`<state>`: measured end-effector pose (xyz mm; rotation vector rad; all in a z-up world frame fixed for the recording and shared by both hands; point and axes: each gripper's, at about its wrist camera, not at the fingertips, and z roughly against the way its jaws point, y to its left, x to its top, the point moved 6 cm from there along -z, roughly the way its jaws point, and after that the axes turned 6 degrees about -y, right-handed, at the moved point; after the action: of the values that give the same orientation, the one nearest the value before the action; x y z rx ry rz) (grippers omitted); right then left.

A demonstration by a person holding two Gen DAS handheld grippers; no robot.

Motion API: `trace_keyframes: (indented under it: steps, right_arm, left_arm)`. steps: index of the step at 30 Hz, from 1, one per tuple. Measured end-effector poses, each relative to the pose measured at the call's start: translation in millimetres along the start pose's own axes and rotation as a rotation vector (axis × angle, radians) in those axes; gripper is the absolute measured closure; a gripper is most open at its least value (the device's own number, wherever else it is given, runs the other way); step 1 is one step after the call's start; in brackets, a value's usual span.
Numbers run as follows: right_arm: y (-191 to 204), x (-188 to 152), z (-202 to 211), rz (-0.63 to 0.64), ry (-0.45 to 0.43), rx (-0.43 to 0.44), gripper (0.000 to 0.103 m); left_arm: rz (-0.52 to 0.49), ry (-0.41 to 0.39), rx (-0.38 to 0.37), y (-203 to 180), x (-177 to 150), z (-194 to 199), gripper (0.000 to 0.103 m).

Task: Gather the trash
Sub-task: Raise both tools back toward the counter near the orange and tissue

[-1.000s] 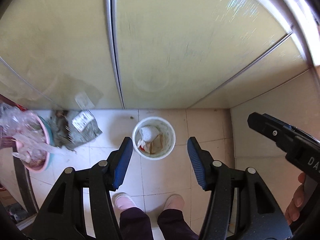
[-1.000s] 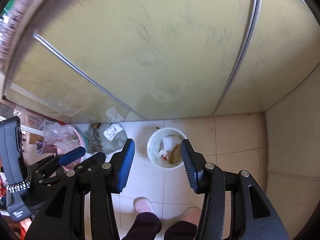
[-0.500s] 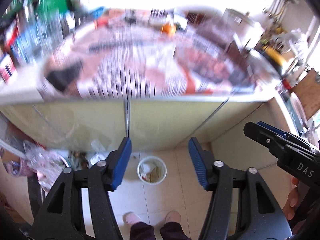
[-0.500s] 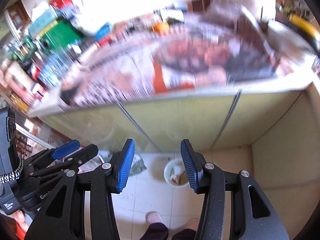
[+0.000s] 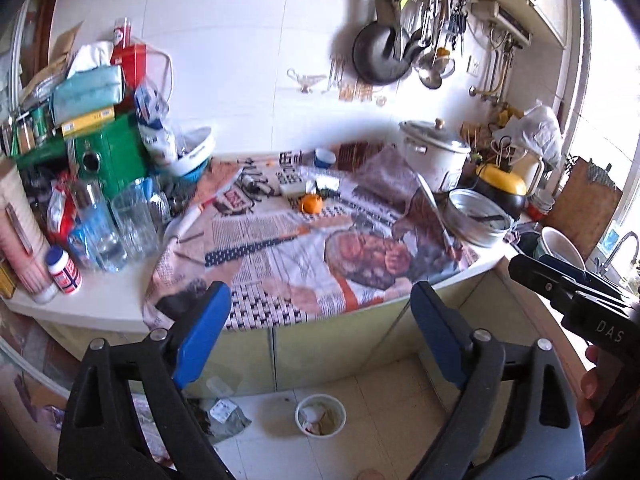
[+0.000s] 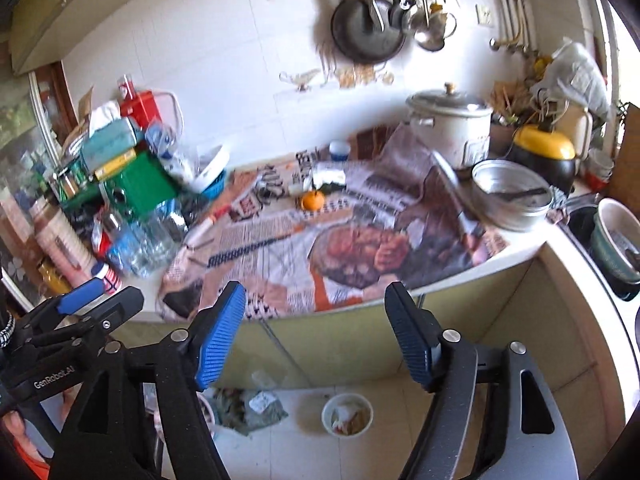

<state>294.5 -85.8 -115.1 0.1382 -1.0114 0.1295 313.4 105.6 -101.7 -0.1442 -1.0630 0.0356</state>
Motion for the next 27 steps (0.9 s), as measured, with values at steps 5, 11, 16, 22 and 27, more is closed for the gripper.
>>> trace_keyframes:
  steps: [5,11,16,22,27]
  right_arm:
    - [-1,27,4,0.002,-0.076,-0.008,0.029]
    - [-11,53,-16,0.005,-0.135,0.019,0.027]
    - [-33,81,-52,0.026,-0.131,0.043,0.027]
    - [-70,118,-100,0.039,-0.072,0.101,0.027]
    - [-90,136,-141,0.097,-0.018,0.145,0.027]
  left_arm:
    - [-0.014,-0.041,0.005,1,26,-4,0.004]
    - [0.0,-0.059,0.032,0,51,-38,0.003]
    - [0.018,-0.058,0.071,-6,81,-86,0.003]
    - [0.071,-0.03,0.125,-16,114,-148,0.003]
    - [0.117,0.002,0.196,-17,122,-194,0.003]
